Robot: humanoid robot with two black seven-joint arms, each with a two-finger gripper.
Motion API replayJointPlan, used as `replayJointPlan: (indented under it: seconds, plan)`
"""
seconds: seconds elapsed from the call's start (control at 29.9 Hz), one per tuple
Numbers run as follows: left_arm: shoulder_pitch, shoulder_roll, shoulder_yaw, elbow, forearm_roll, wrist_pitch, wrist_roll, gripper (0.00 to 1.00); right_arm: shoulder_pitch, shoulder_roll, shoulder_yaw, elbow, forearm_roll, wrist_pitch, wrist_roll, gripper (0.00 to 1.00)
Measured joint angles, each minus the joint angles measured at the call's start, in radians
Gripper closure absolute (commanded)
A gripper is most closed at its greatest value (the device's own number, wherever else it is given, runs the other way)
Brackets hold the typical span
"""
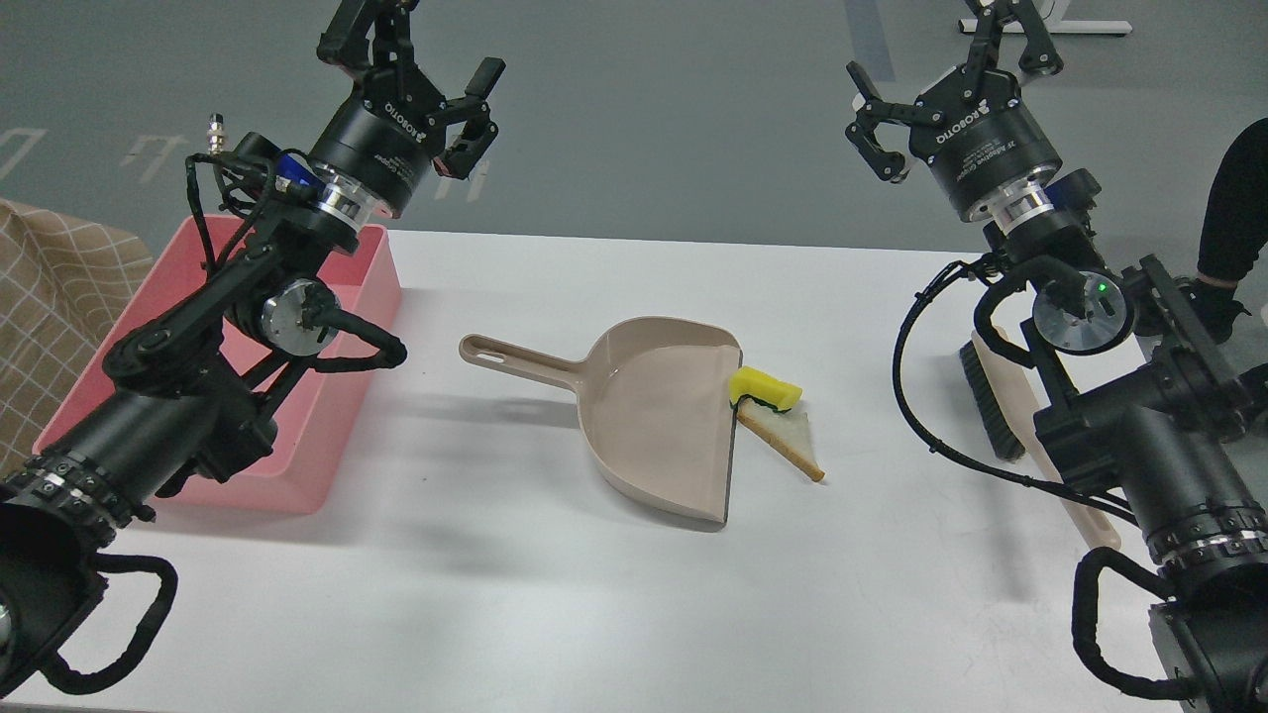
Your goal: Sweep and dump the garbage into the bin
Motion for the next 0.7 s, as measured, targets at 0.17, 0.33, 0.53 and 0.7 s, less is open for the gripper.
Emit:
replayJointPlan:
  seconds: [0.17, 0.33, 0.53, 0.7]
  plan:
    - [0.000, 0.000, 0.000, 0.000, 0.000, 0.001, 0.000, 0.02, 0.000, 0.000, 0.000, 0.000, 0.000, 0.000, 0.000, 0.00]
    - [0.000, 0.000, 0.006, -0.001, 0.006, 0.003, 0.000, 0.02, 0.000, 0.000, 0.000, 0.000, 0.000, 0.000, 0.000, 0.00]
    - [0.001, 0.005, 0.013, -0.014, 0.014, 0.018, -0.002, 0.02, 0.000, 0.000, 0.000, 0.000, 0.000, 0.000, 0.000, 0.00]
    - [0.007, 0.016, 0.028, -0.041, 0.023, 0.070, -0.003, 0.02, -0.001, -0.003, 0.000, 0.000, 0.000, 0.000, 0.000, 0.00]
